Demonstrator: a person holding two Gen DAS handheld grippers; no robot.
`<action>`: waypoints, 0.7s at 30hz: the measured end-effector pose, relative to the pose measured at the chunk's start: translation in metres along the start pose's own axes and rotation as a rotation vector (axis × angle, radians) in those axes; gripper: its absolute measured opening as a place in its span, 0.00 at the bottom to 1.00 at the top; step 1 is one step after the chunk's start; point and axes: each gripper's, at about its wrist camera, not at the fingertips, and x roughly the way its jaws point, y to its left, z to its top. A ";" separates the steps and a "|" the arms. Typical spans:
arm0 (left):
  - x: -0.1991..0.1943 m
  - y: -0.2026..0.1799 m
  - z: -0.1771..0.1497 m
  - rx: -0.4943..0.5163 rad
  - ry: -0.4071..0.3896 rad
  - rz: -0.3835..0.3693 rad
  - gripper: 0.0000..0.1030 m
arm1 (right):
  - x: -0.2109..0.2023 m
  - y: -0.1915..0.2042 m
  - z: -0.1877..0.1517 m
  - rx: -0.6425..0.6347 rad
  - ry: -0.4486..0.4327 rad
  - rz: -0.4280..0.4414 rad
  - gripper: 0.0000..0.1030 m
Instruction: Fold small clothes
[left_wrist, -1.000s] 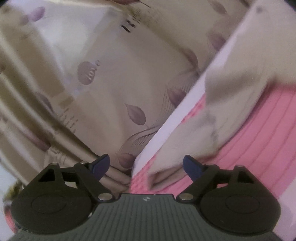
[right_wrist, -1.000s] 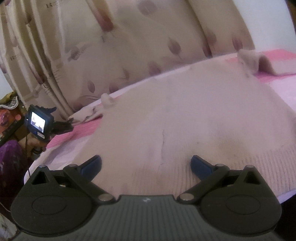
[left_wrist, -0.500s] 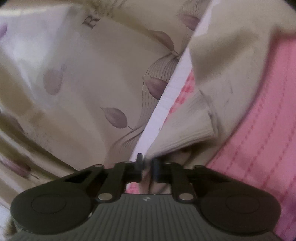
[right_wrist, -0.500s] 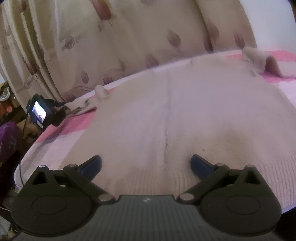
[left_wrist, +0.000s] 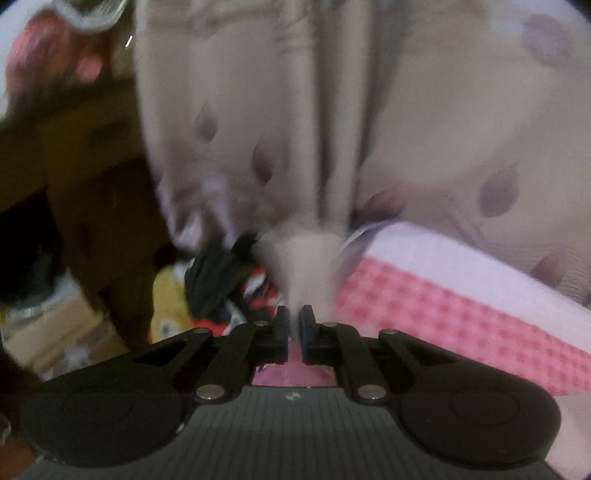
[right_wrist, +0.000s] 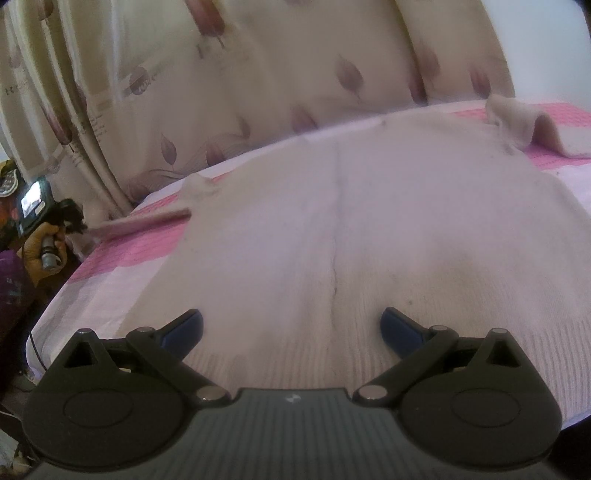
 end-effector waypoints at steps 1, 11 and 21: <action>0.005 0.003 0.002 -0.009 0.012 0.010 0.18 | 0.000 0.000 0.000 0.000 0.000 0.002 1.00; -0.027 0.055 -0.012 -0.099 -0.042 0.151 0.66 | -0.005 -0.007 0.003 0.014 -0.006 0.032 1.00; -0.136 -0.064 -0.104 0.186 -0.151 -0.242 0.86 | -0.058 -0.065 0.046 0.024 -0.256 -0.080 1.00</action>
